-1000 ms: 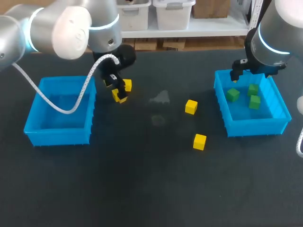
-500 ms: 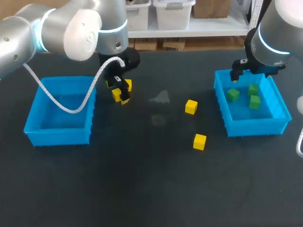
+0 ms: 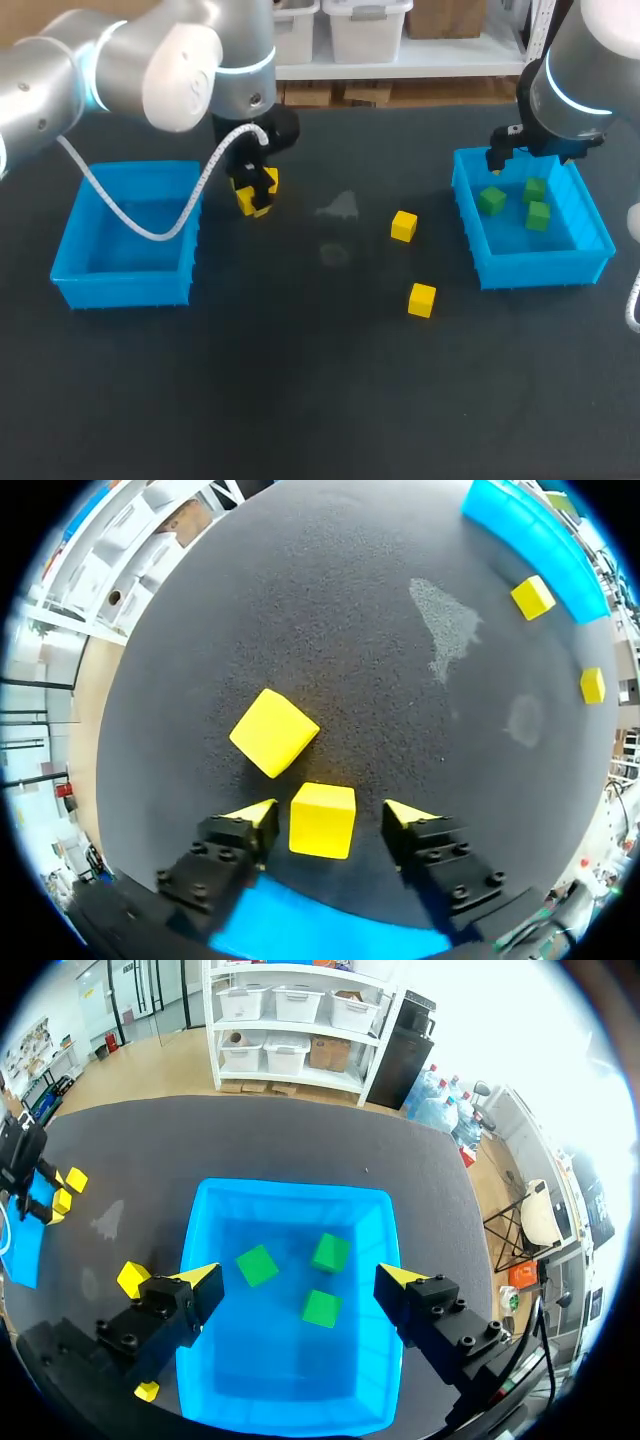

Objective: Put the green cubes in the right bin and the yellow cubes in the left bin.

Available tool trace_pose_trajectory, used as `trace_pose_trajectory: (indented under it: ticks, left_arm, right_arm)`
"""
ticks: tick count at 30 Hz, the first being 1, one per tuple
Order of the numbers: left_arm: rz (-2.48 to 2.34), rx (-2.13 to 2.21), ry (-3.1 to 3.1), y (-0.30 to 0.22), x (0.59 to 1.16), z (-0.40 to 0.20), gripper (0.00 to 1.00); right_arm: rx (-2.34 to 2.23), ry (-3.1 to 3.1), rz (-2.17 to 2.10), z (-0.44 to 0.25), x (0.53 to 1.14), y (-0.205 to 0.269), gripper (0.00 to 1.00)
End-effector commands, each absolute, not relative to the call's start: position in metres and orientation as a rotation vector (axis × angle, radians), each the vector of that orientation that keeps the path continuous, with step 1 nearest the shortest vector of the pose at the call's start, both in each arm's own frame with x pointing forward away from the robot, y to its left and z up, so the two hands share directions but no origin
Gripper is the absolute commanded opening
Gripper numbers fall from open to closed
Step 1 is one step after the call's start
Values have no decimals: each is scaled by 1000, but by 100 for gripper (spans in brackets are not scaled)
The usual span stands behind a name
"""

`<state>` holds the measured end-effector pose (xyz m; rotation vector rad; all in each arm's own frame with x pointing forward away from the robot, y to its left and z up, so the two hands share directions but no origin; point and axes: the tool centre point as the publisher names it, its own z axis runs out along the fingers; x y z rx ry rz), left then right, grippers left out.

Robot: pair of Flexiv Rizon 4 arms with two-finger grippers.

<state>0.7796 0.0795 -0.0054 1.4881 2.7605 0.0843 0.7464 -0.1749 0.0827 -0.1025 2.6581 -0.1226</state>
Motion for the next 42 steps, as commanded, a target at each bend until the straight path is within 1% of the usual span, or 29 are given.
trace_pose_trajectory:
  ticks: [1, 6, 13, 24, 28, 32, 37, 42]
  left_arm:
    - [109, 1496, 2743, 80, 771, -8, 0]
    - [140, 1487, 2723, 84, 760, -8, 0]
    - [126, 1336, 2730, 97, 761, 11, 0]
    - [4, 1048, 2642, 116, 773, 86, 0]
    - [-15, 969, 2633, 135, 771, 106, 0]
    - [4, 904, 2652, 162, 764, 114, 0]
    - [47, 824, 2691, 199, 753, 111, 0]
    - [64, 791, 2728, 216, 741, 103, 0]
  right_arm:
    - [-103, 2657, -121, 83, 746, -176, 100]
    - [-103, 2657, -121, 83, 746, -176, 100]
    - [-103, 2657, -121, 83, 746, -176, 100]
    - [-103, 2657, -121, 83, 746, -176, 100]
    - [-103, 2657, -121, 83, 746, -176, 100]
    - [-103, 2657, -121, 83, 746, -176, 100]
    - [-103, 2657, -121, 83, 746, -176, 100]
    - [-103, 2657, -121, 83, 746, -176, 100]
